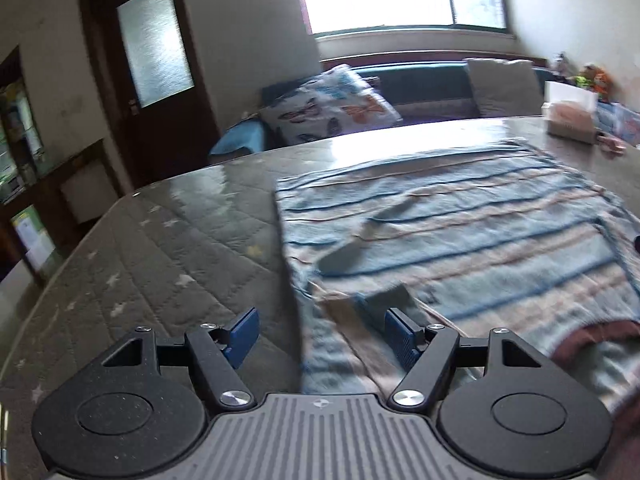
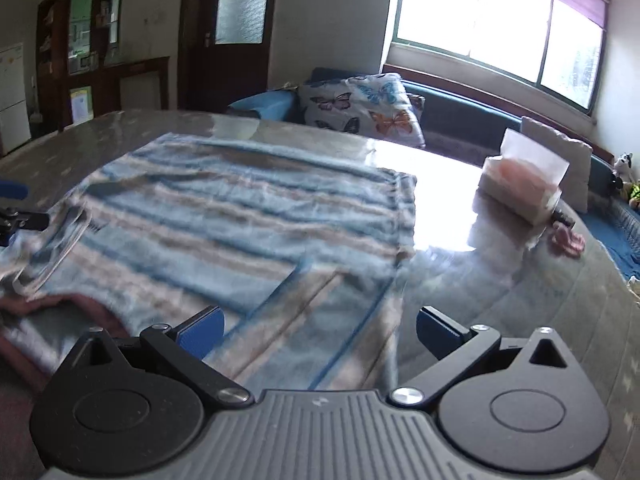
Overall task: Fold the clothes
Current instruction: 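Release the folded flap with the left gripper and withdraw, then grasp the shirt's brown-trimmed edge with both grippers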
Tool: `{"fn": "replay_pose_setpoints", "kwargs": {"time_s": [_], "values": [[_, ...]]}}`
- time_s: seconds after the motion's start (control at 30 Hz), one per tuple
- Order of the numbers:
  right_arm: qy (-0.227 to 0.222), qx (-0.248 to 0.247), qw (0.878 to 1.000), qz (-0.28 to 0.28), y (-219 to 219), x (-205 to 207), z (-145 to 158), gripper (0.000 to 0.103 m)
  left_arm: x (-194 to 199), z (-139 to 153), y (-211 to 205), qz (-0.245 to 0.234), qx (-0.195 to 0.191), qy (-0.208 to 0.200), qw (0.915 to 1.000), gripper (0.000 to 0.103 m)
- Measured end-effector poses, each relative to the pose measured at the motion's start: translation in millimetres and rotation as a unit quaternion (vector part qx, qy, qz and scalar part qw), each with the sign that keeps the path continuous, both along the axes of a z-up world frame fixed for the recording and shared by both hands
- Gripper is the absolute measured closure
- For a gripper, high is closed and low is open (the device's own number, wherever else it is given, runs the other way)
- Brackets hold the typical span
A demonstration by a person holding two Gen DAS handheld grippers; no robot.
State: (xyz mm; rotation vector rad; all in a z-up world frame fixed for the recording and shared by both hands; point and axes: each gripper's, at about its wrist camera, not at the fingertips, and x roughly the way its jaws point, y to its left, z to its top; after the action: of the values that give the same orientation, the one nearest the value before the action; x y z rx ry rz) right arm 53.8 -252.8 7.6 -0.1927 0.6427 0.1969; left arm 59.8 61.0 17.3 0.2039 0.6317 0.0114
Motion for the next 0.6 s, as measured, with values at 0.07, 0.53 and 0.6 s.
{"fn": "replay_pose_setpoints", "kwargs": {"time_s": [0.07,0.53,0.6], "values": [[0.0,-0.011,1.0,-0.012,-3.3,15.6,-1.4,0.0,9.3,-0.5,2.9,0.011,0.005,0.002,0.9999,0.031],[0.015,-0.028,0.999,-0.032,-11.8,45.8,-14.6,0.0,33.5,-9.7,-5.2,-0.008,0.026,0.011,0.9996,0.028],[0.011,-0.027,0.999,-0.029,-11.0,42.4,-11.6,0.0,29.2,-8.1,-7.2,-0.017,0.028,0.007,0.9994,0.025]]}}
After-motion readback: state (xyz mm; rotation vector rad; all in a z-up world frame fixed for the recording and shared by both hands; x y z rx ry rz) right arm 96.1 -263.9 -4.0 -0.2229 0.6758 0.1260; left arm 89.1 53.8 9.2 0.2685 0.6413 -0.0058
